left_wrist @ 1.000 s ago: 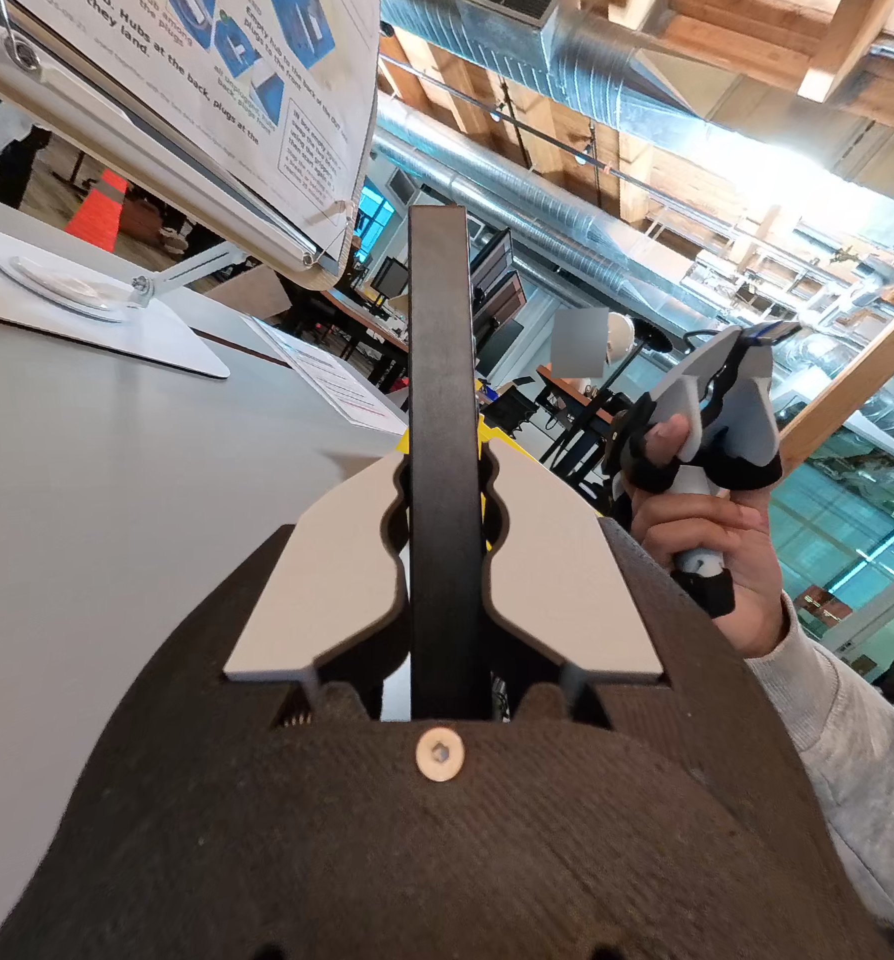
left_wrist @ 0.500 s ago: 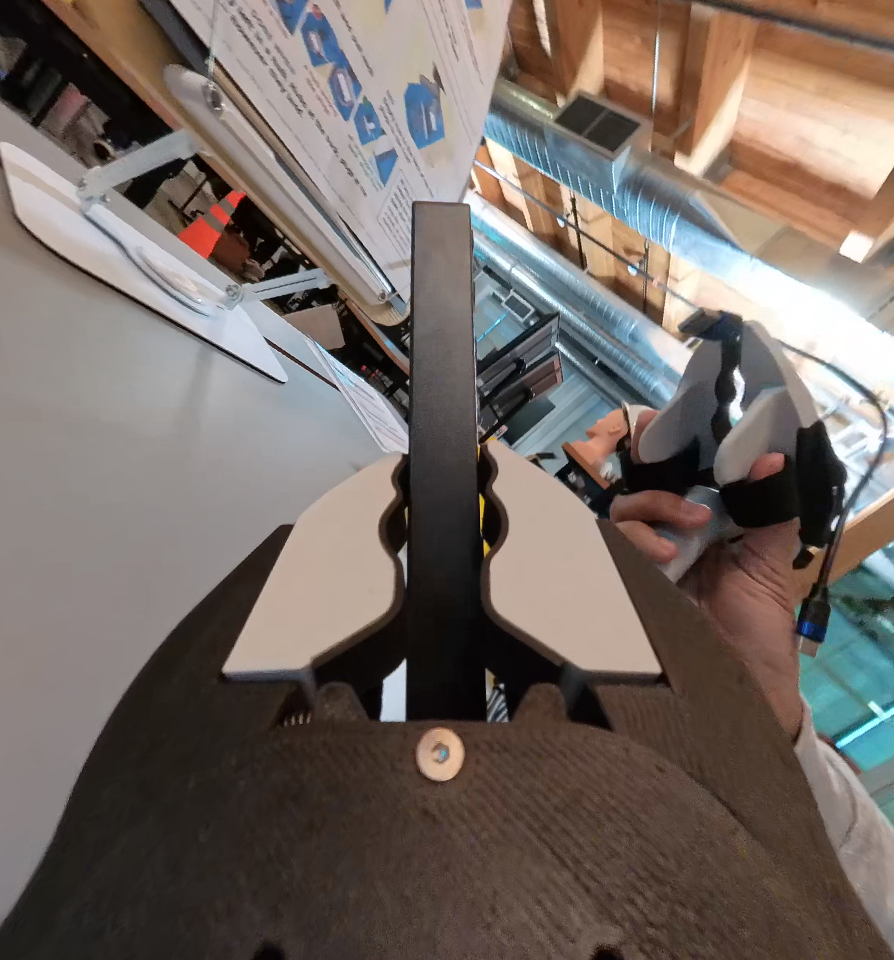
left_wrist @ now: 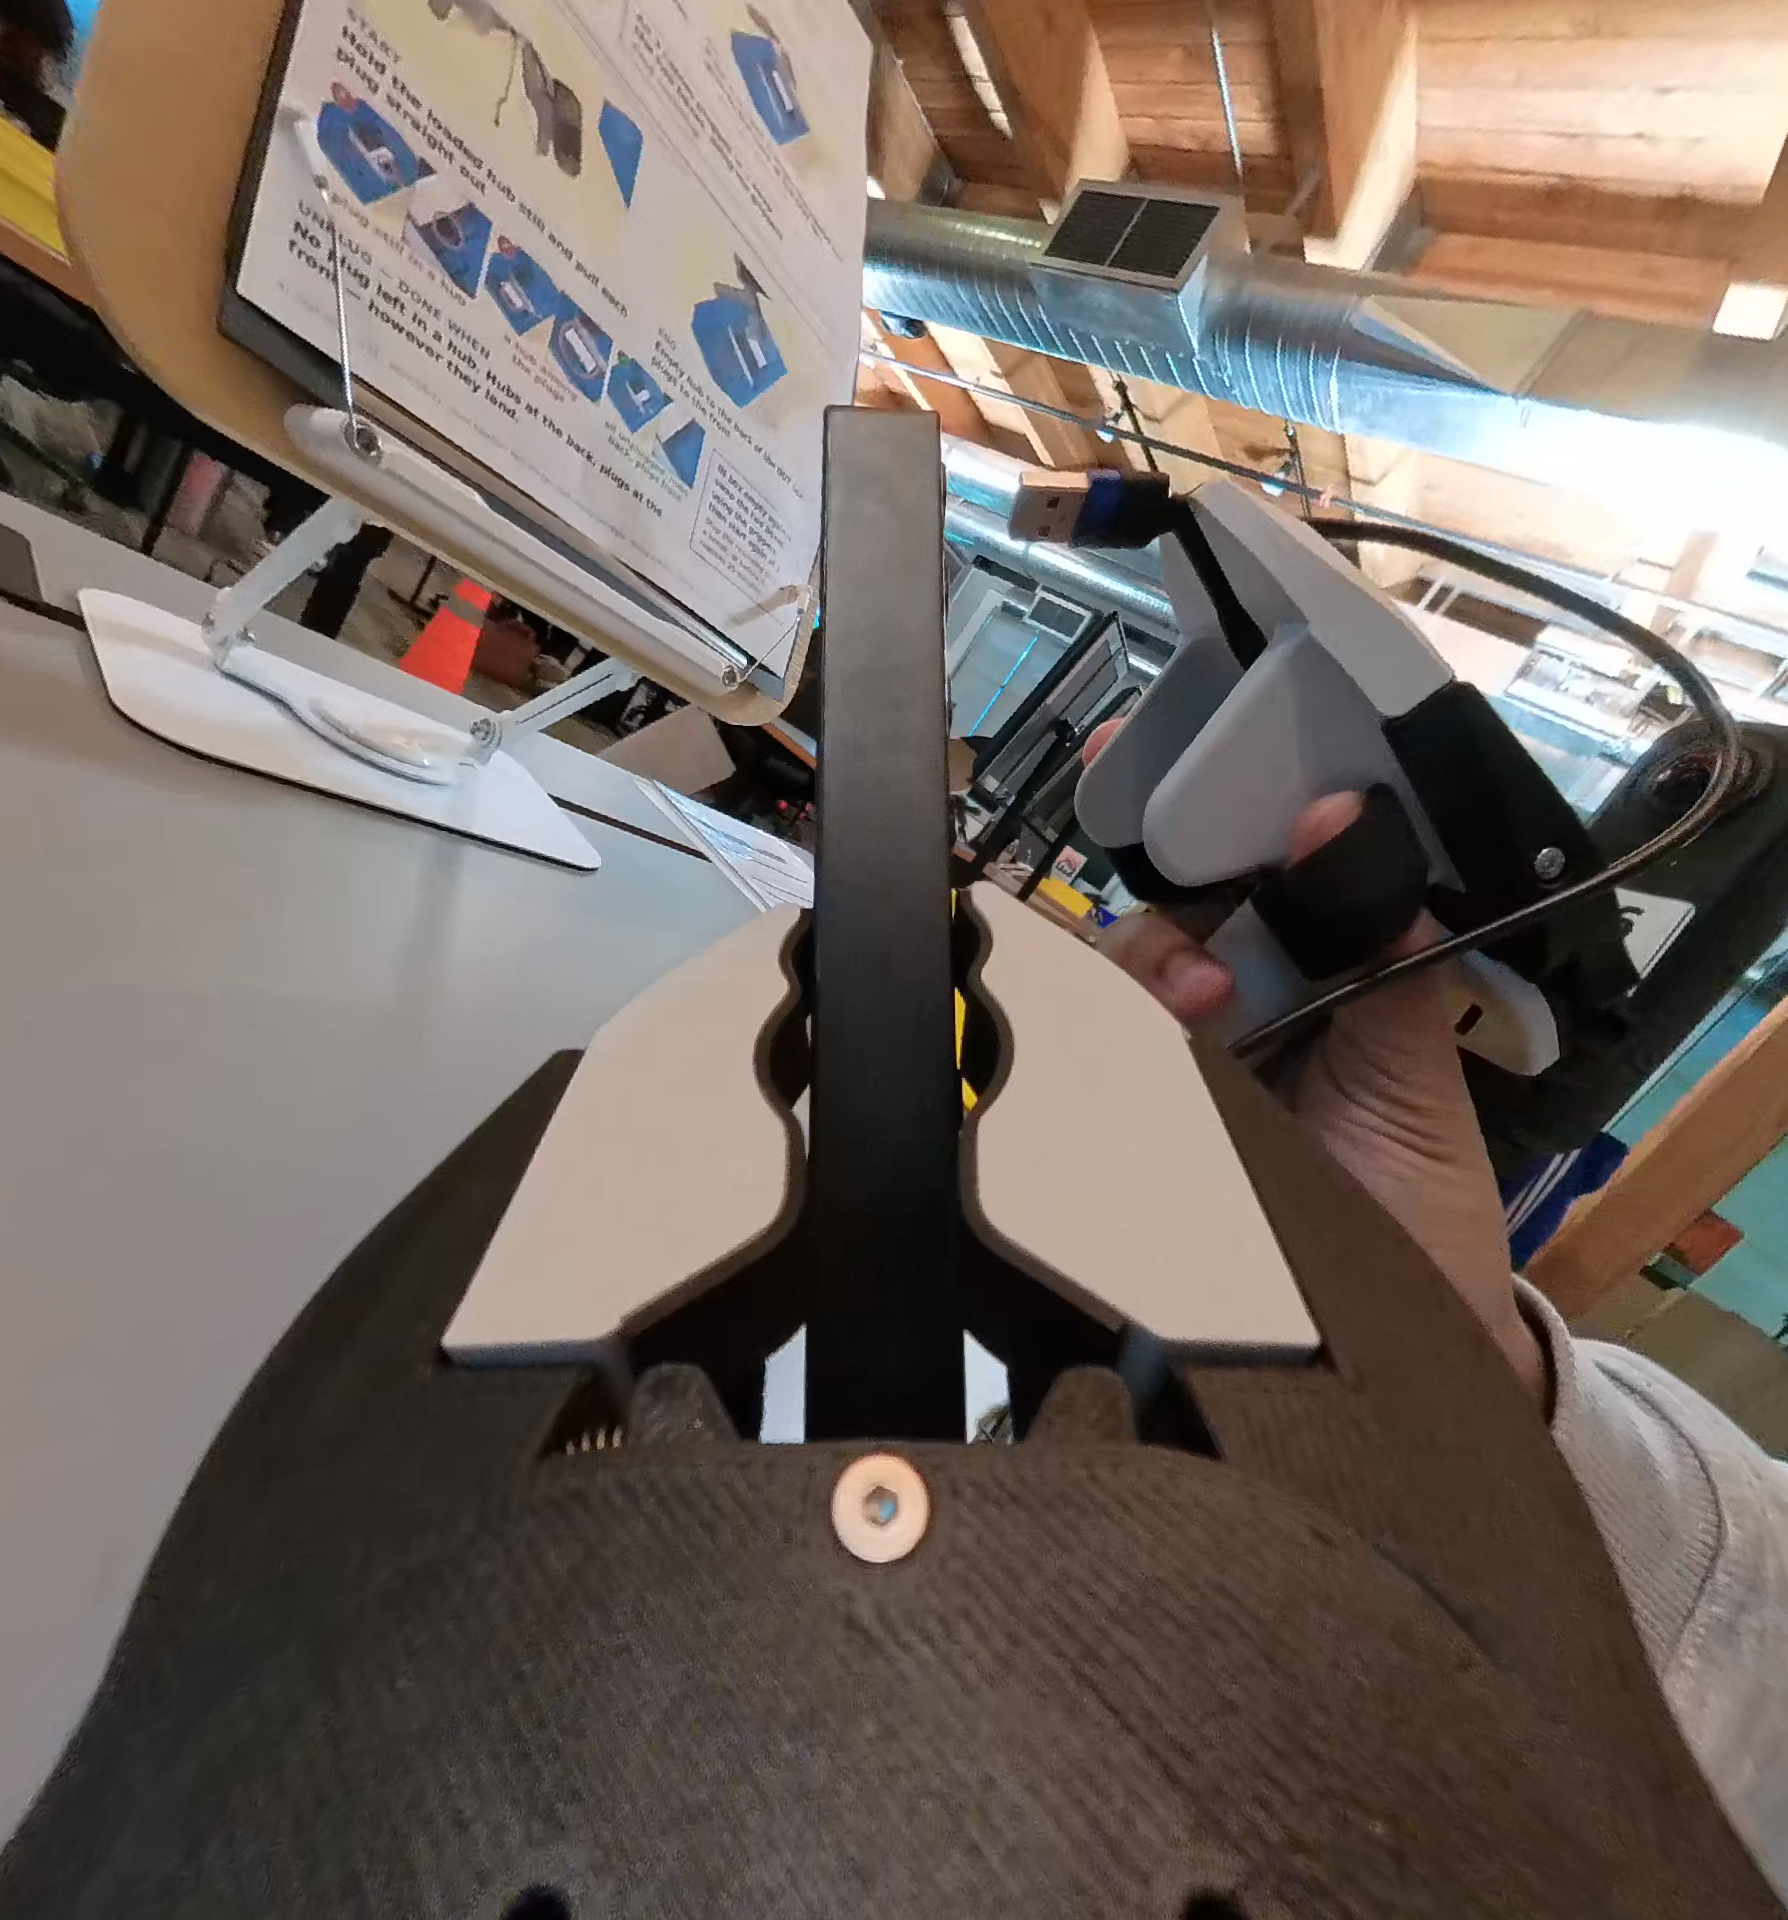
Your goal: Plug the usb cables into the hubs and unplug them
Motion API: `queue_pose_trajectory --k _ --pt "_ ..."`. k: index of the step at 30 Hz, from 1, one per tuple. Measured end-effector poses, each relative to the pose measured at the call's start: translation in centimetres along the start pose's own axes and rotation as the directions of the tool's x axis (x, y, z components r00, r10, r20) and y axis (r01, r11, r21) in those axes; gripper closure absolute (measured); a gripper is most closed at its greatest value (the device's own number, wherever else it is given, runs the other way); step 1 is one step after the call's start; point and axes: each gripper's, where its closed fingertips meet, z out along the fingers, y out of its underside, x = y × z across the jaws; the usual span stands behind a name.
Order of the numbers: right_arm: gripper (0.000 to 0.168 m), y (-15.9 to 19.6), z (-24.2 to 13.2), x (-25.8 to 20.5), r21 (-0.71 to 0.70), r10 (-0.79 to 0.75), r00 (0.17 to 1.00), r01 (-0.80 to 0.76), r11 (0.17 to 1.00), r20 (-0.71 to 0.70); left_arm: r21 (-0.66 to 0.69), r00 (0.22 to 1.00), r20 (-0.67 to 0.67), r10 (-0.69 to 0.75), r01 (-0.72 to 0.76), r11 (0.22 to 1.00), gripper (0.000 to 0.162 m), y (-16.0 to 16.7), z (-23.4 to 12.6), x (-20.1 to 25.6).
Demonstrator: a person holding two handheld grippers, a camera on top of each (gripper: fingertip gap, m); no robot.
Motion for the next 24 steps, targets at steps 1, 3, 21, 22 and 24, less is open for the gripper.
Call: queue_pose_trajectory --k 1,3,21,22,24 --pt "0.163 -0.2 -0.1 0.0 0.004 -0.015 1.0 0.015 1.0 -0.006 0.0 1.0 0.001 0.007 -0.007 1.0 0.135 0.0 0.0 0.1" --pt "0.163 -0.7 -0.2 0.1 0.021 -0.047 0.998 0.047 0.999 -0.031 0.001 1.0 -0.003 0.007 -0.007 1.0 0.136 0.0 -0.1 0.3" --pt "0.162 0.2 -0.3 0.0 0.016 -0.035 0.998 0.036 0.999 -0.043 -0.006 0.998 0.0 0.065 -0.065 0.998 0.135 0.3 0.0 1.2" --pt "0.162 0.2 -0.3 0.0 0.013 -0.04 0.998 0.041 0.999 -0.043 -0.006 0.998 -0.001 0.064 -0.064 0.998 0.135 0.3 0.0 1.2" --pt "0.162 0.3 -0.4 0.0 0.013 -0.046 0.998 0.046 0.999 -0.042 -0.007 0.998 -0.002 0.066 -0.066 0.998 0.136 0.3 0.0 1.3"
